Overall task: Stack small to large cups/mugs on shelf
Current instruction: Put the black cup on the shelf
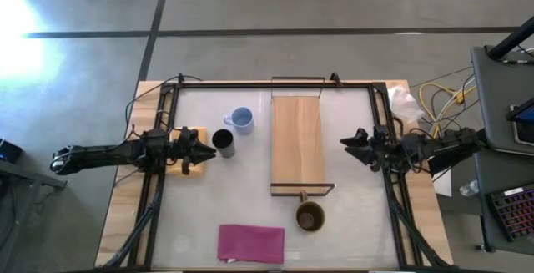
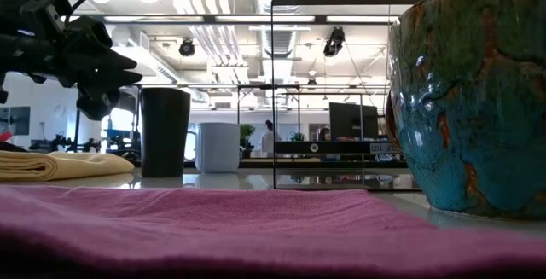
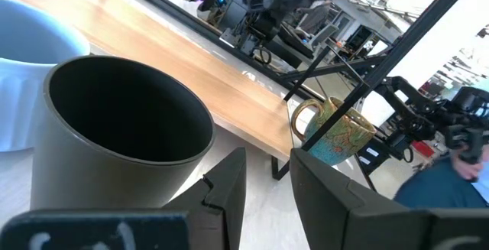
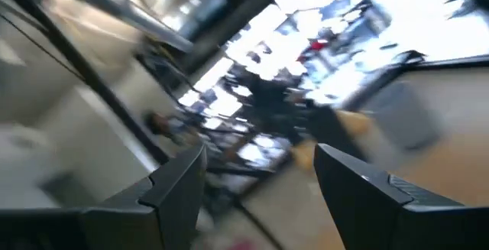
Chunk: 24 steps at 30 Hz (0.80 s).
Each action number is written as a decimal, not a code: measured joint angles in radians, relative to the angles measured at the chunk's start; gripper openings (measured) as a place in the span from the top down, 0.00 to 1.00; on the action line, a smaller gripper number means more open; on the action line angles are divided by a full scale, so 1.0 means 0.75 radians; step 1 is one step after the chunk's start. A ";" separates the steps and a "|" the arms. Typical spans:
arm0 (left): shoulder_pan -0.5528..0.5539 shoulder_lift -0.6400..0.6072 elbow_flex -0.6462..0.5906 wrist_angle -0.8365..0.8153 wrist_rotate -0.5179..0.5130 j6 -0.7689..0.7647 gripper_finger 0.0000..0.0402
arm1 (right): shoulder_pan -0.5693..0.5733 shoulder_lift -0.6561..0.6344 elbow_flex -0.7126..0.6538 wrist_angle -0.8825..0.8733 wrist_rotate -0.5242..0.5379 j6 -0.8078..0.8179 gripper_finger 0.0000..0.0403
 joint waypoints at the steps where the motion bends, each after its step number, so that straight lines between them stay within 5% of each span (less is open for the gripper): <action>1: 0.000 0.000 0.000 0.000 0.000 0.000 0.78 | 0.000 0.018 0.000 0.071 -0.037 0.036 0.41; 9: 0.000 0.000 0.000 0.000 0.000 0.000 0.78 | 0.001 0.179 0.000 0.661 -0.043 0.398 0.41; 15: 0.001 0.003 0.000 -0.001 0.000 0.000 0.78 | 0.001 0.290 0.046 0.912 -0.001 0.182 0.41; 18: 0.001 0.002 0.000 0.002 0.000 0.000 0.78 | 0.001 0.397 0.222 0.848 0.023 0.125 0.41; 24: 0.001 0.001 0.000 -0.001 0.000 0.000 0.78 | -0.003 0.730 0.740 0.274 0.079 0.068 0.41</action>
